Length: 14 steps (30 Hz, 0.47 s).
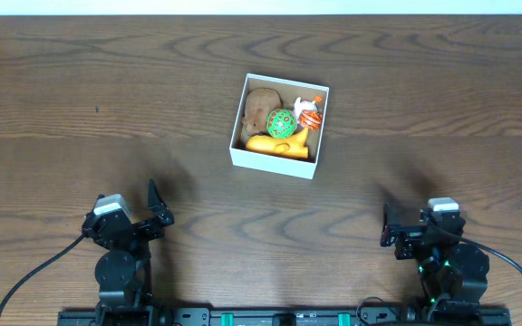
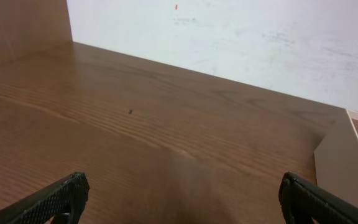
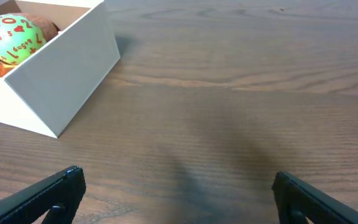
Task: Pack container
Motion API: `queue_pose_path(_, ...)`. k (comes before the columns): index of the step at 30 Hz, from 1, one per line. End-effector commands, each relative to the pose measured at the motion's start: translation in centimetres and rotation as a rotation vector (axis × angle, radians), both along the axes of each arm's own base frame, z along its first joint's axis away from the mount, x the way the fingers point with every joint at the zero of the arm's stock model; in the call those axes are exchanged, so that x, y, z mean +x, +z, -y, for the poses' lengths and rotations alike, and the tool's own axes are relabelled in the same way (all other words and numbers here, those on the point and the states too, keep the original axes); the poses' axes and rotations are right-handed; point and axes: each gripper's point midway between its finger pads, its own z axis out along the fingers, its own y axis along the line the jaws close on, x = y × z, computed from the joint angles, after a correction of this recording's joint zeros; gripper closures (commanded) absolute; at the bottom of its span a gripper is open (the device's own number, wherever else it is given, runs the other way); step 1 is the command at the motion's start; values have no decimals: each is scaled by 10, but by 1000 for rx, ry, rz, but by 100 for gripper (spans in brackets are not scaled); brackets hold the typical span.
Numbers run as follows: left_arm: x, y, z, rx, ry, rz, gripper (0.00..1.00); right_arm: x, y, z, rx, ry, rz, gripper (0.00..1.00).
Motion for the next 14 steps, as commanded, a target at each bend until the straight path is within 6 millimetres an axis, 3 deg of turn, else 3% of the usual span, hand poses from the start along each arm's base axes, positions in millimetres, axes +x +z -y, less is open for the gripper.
queue_pose_path(1, 0, -15, -1, -2, 6, -30, 2, 0, 0, -2, 12, 3, 5, 1)
queue_pose_path(14, 0, -15, -1, -2, 6, -30, 2, 0, 0, -2, 12, 3, 5, 1)
